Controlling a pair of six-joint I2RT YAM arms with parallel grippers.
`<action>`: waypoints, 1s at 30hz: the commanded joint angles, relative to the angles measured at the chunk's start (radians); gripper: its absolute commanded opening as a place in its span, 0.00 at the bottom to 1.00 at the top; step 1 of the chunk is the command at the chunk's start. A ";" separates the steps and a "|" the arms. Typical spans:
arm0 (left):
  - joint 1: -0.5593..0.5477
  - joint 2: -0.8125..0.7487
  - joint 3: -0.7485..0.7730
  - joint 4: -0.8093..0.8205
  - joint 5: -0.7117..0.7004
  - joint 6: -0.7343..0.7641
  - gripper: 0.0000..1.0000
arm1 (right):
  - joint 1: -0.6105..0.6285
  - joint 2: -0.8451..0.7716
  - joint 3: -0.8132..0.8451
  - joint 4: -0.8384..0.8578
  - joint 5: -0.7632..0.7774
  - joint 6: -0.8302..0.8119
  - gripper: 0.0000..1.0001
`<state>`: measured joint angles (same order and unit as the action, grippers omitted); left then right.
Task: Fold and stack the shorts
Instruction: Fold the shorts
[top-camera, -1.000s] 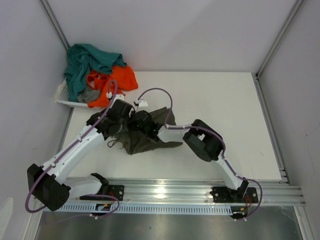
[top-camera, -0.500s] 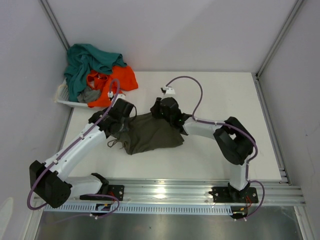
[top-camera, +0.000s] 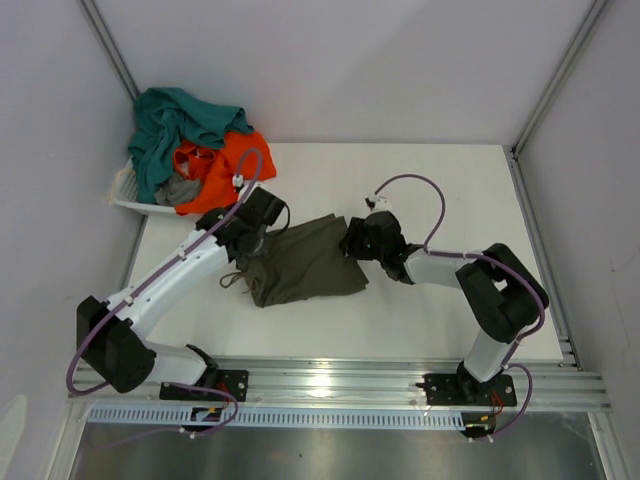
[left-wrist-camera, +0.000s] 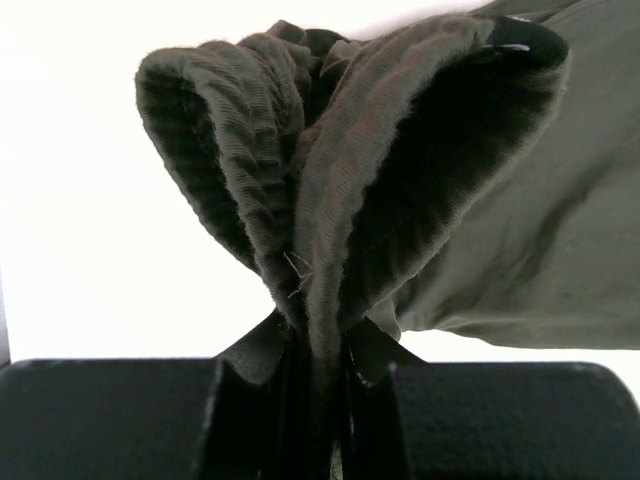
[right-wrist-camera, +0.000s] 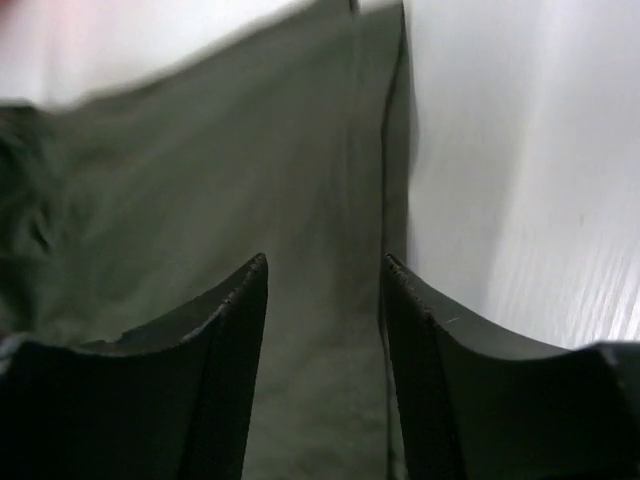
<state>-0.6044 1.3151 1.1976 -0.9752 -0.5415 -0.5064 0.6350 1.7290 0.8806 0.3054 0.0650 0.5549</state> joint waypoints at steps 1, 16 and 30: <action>-0.017 0.048 0.077 -0.016 -0.055 -0.007 0.00 | 0.009 -0.009 -0.048 0.031 -0.008 -0.006 0.54; -0.113 0.259 0.295 -0.146 -0.141 -0.061 0.00 | 0.003 0.078 -0.108 0.074 -0.053 0.023 0.43; -0.261 0.450 0.520 -0.329 -0.261 -0.110 0.00 | 0.112 0.144 -0.066 0.071 0.021 0.069 0.40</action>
<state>-0.8463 1.7443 1.6634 -1.2678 -0.7387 -0.5964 0.7319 1.8320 0.8143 0.4492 0.0509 0.6086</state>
